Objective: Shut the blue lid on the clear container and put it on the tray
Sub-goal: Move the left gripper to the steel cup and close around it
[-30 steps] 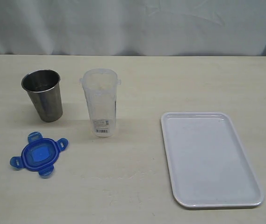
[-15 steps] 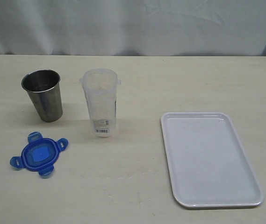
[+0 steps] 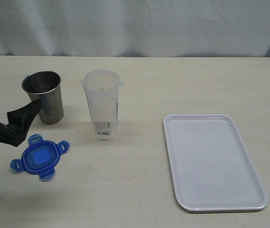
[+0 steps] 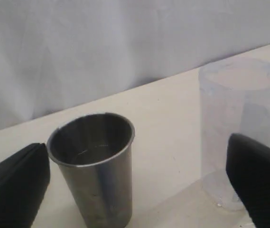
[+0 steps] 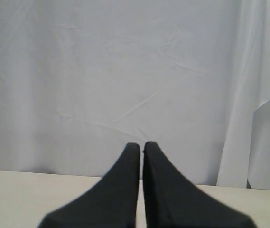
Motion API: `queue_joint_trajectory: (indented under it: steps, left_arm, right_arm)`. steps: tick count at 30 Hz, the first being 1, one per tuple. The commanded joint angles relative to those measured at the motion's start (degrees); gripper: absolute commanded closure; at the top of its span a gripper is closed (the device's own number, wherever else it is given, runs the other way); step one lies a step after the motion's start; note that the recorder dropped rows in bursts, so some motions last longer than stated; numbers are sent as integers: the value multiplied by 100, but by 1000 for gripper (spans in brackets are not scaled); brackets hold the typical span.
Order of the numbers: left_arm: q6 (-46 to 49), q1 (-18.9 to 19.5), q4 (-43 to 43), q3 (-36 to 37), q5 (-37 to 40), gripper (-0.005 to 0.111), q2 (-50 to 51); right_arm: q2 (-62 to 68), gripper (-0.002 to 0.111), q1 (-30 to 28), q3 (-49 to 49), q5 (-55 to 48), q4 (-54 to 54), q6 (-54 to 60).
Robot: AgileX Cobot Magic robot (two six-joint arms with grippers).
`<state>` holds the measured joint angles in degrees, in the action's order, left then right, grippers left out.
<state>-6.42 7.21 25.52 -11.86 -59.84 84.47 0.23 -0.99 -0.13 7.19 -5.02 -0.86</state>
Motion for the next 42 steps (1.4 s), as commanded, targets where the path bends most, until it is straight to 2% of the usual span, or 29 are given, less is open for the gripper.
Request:
queue_joint_trajectory:
  steps: [1,9,15,35,42]
  left_arm:
    - [33,9,-73,-415,-351,12,974]
    - [57,9,76,-1022,-404,12,2169]
    - [57,9,80,-1298,-689,12,2691]
    - [57,9,38,-2096,-665,12,3399]
    - [57,9,31,-2452,-298,12,3399]
  right_arm:
    - [-23,104,-16,13,19,7,-42]
    - [-23,104,-16,13,19,7,-42]
    - [-23,104,-16,13,19,7,-42]
    - [-23,104,-16,13,19,7,-42]
    - [-23,104,-16,13,19,7,-42]
